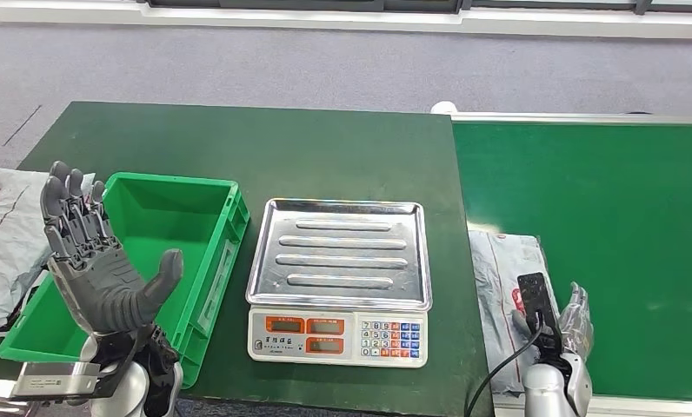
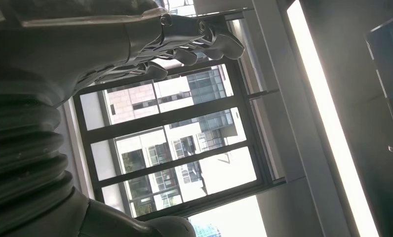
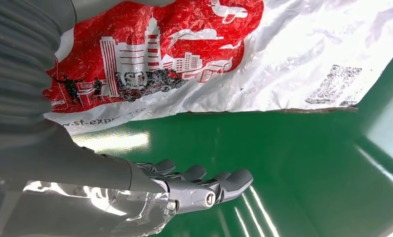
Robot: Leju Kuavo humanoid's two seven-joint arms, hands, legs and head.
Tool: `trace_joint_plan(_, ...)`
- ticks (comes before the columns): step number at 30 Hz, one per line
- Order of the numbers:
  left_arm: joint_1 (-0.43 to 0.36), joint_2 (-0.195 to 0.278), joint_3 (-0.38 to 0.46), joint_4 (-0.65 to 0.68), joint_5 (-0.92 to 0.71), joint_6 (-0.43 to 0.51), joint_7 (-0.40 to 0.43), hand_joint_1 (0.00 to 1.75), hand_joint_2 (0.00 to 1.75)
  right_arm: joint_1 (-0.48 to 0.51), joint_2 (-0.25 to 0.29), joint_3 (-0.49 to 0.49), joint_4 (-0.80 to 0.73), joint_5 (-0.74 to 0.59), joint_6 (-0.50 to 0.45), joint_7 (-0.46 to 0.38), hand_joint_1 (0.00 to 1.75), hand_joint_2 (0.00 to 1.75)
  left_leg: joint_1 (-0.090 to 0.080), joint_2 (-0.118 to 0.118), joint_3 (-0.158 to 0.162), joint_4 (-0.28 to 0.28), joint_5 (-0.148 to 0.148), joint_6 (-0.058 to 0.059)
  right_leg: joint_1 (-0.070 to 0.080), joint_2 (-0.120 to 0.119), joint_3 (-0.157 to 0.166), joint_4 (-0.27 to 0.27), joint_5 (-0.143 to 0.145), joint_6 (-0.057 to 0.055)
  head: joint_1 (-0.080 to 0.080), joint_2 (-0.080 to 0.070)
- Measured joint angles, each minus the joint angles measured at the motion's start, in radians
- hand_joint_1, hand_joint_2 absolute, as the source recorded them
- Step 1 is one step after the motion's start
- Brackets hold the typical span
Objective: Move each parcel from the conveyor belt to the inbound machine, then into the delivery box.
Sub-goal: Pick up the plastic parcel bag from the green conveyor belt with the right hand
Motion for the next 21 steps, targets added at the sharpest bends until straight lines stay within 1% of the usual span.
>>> trace_joint_plan(6, 0.0, 0.0, 0.0, 0.0, 0.0, 0.001, 0.0, 0.0, 1.75, -0.001, -0.004, 0.0, 0.016, -0.003, 0.021, 0.001, 0.01, 1.75, 0.0, 0.0, 0.0, 0.0, 0.0, 0.0, 0.0, 0.0, 0.0, 0.0, 0.0, 0.0, 0.0, 0.0)
trace_joint_plan(10, -0.001, 0.0, 0.0, 0.002, -0.002, 0.002, 0.0, 0.0, 1.75, -0.005, -0.011, 0.006, 0.034, 0.013, 0.083, 0.028, 1.75, 1.75, 0.0, 0.0, 0.0, 0.0, 0.0, 0.0, 0.0, 0.0, 0.0, 0.0, 0.0, 0.0, 0.0, 0.0)
trace_joint_plan(14, -0.005, 0.001, 0.0, 0.007, -0.006, 0.004, 0.0, 0.0, 1.75, -0.009, -0.022, 0.027, 0.065, 0.039, 0.139, 0.05, 1.75, 1.75, 0.0, 0.0, 0.0, 0.0, 0.0, 0.0, 0.0, 0.0, 0.0, 0.0, 0.0, 0.0, 0.0, 0.0)
trace_joint_plan(21, -0.009, 0.002, 0.0, 0.013, -0.006, 0.004, 0.0, 0.0, 1.75, -0.021, -0.032, 0.045, 0.088, 0.043, 0.149, 0.052, 1.75, 1.75, 0.0, 0.0, 0.0, 0.0, 0.0, 0.0, 0.0, 0.0, 0.001, 0.0, 0.0, 0.0, 0.0, 0.0)
